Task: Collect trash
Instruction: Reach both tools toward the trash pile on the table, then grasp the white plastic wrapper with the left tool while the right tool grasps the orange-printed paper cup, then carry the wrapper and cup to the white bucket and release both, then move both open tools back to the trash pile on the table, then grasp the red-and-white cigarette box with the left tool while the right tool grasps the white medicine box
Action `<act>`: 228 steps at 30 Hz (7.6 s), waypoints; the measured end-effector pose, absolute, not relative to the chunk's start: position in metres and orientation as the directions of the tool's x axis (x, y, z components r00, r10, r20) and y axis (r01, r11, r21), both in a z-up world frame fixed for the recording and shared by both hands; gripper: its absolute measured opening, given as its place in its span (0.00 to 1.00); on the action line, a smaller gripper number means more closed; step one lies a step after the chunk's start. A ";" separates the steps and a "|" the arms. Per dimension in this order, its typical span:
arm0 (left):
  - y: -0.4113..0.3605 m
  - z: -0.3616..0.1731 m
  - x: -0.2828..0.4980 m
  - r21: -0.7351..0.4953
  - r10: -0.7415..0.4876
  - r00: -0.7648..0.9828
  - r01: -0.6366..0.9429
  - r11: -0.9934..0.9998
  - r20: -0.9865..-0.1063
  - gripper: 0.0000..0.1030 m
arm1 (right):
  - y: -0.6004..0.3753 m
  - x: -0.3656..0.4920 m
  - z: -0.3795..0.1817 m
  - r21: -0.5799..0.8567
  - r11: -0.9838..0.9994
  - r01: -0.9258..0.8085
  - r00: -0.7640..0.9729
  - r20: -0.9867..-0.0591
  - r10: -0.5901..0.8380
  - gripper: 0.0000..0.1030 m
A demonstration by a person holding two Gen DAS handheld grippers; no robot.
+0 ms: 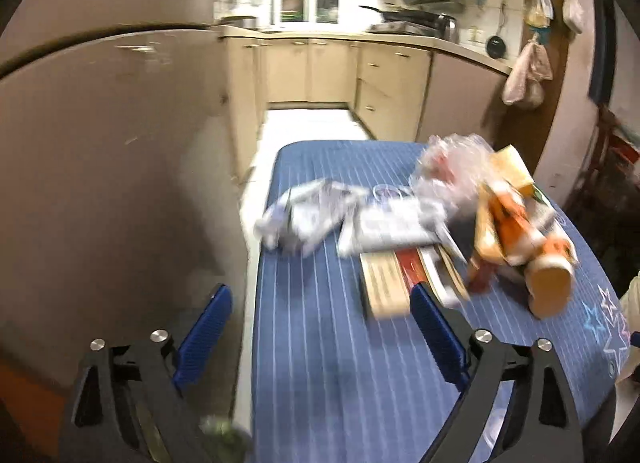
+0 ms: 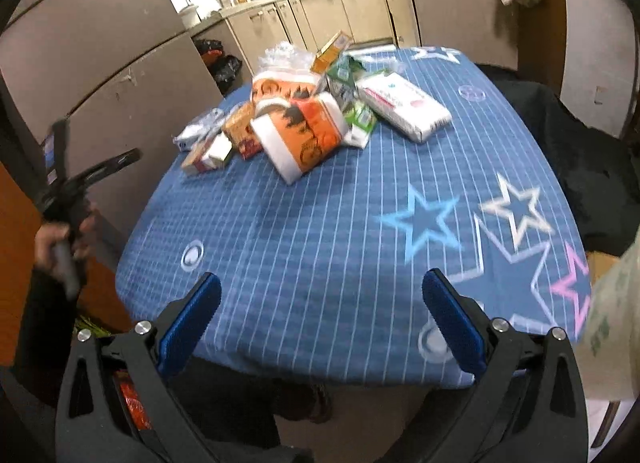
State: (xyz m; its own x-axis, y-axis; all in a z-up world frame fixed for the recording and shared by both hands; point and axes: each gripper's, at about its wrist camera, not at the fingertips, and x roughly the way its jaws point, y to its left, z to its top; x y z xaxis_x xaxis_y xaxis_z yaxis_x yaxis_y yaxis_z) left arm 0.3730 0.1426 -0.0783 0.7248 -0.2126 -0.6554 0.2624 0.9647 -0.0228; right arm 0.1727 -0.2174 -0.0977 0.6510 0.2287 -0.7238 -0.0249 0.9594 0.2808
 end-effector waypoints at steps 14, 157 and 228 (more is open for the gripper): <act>0.134 -0.132 0.526 -0.066 -0.391 0.576 0.502 0.862 -0.718 0.87 | -0.208 0.251 -0.095 0.113 0.986 -0.124 0.702 -0.692 0.167 0.75; -0.483 -0.111 0.101 0.002 -0.651 0.184 0.963 0.270 -0.737 0.54 | -0.534 -0.027 -0.086 0.140 0.787 0.601 0.700 -0.567 -0.434 0.73; 0.023 -0.137 0.375 0.041 -0.193 0.677 0.314 0.949 -0.710 0.95 | -0.292 0.373 -0.132 -0.010 0.990 -0.143 0.631 -0.771 0.084 0.95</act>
